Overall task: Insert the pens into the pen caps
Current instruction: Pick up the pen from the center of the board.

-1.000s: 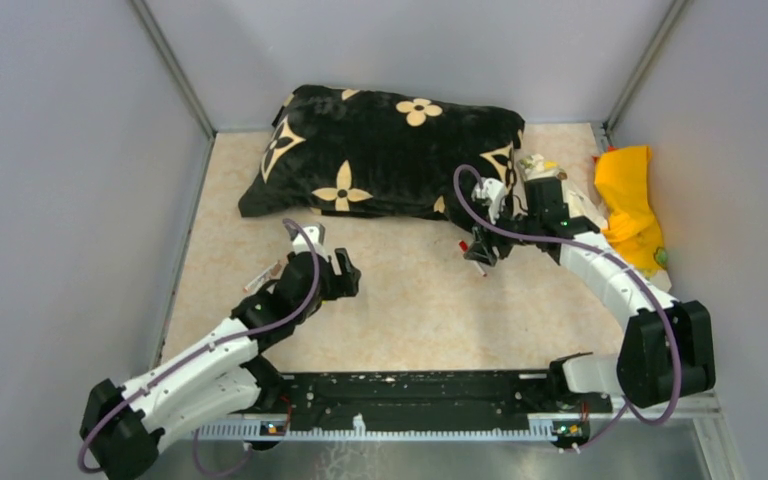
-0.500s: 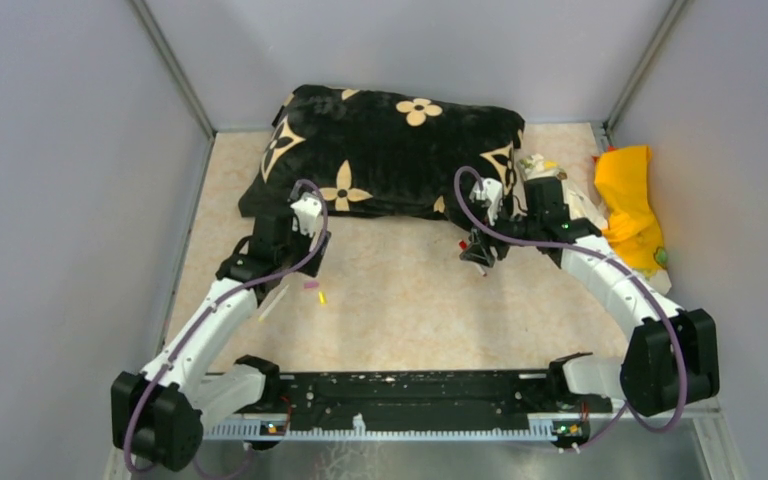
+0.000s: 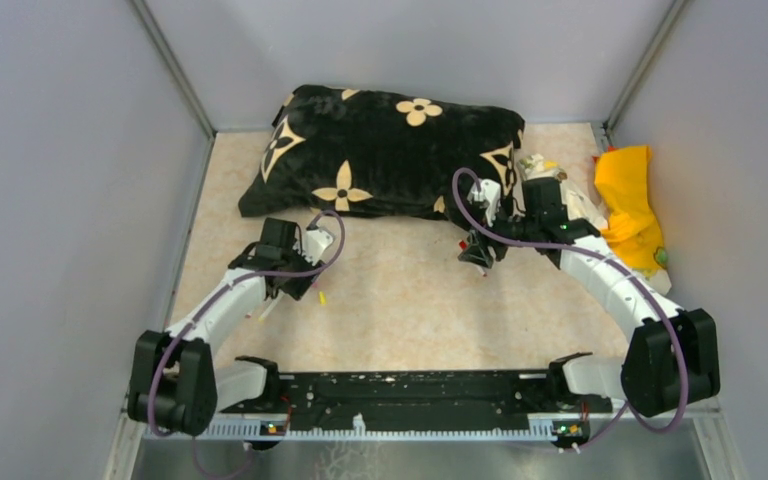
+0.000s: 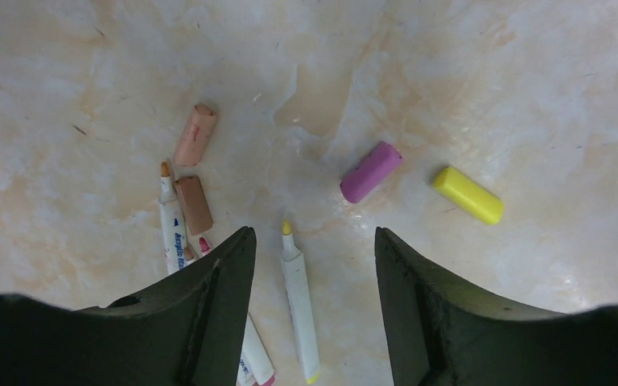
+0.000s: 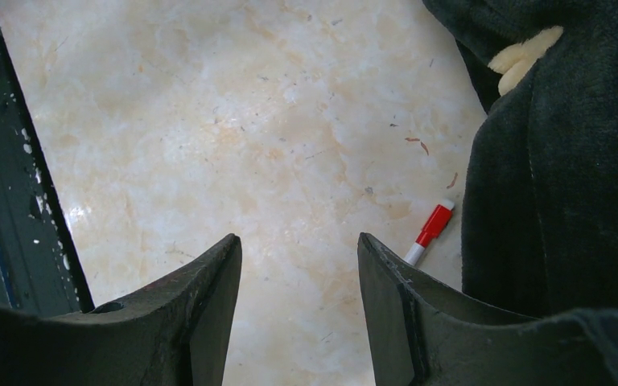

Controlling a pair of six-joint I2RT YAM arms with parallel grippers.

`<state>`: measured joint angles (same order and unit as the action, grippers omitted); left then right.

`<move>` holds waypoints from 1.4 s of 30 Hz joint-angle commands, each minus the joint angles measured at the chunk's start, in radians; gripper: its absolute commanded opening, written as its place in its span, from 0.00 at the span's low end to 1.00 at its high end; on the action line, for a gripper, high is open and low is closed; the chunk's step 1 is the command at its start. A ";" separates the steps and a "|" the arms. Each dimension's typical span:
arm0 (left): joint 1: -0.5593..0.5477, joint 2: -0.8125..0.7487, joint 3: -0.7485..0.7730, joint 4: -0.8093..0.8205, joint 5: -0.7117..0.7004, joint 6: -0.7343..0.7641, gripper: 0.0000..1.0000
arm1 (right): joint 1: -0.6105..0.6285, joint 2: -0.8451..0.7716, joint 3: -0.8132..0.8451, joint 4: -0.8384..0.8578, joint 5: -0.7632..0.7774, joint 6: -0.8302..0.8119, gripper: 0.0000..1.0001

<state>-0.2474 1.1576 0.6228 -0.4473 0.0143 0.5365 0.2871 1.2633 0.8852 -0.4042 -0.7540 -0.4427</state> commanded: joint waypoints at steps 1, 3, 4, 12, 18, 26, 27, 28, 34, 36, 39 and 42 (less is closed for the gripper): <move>0.056 0.076 0.041 -0.018 0.037 0.042 0.60 | 0.011 -0.022 0.009 0.031 -0.011 -0.002 0.54; 0.075 0.090 0.031 -0.012 0.030 0.043 0.58 | 0.010 -0.023 0.009 0.031 -0.014 -0.002 0.54; 0.082 0.094 0.026 -0.012 0.027 0.045 0.58 | 0.011 -0.025 0.008 0.031 -0.015 -0.002 0.54; 0.117 0.087 -0.002 -0.035 -0.034 0.055 0.56 | 0.011 -0.030 0.008 0.034 -0.022 -0.002 0.54; 0.146 0.118 -0.020 -0.035 0.021 0.071 0.55 | 0.011 -0.041 0.005 0.037 -0.022 -0.001 0.54; 0.218 0.252 0.044 -0.095 0.153 0.057 0.32 | 0.010 -0.046 0.004 0.042 -0.013 0.001 0.54; 0.221 0.267 0.053 -0.101 0.155 0.054 0.29 | 0.010 -0.047 0.004 0.042 -0.012 0.002 0.54; 0.223 0.277 0.060 -0.106 0.156 0.051 0.27 | 0.011 -0.048 0.004 0.042 -0.010 0.000 0.54; 0.225 0.288 0.083 -0.112 0.127 0.030 0.17 | 0.011 -0.047 0.006 0.042 -0.010 -0.001 0.54; 0.225 0.277 0.086 -0.105 0.118 0.020 0.11 | 0.011 -0.047 0.006 0.043 -0.010 -0.002 0.54; 0.222 0.253 0.093 -0.088 0.120 0.006 0.00 | 0.011 -0.047 0.006 0.041 -0.007 -0.002 0.55; 0.221 0.221 0.121 -0.081 0.207 -0.006 0.00 | 0.011 -0.046 0.006 0.041 -0.005 -0.004 0.55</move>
<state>-0.0299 1.4014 0.7208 -0.5220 0.1276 0.5491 0.2878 1.2449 0.8845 -0.3901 -0.7536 -0.4419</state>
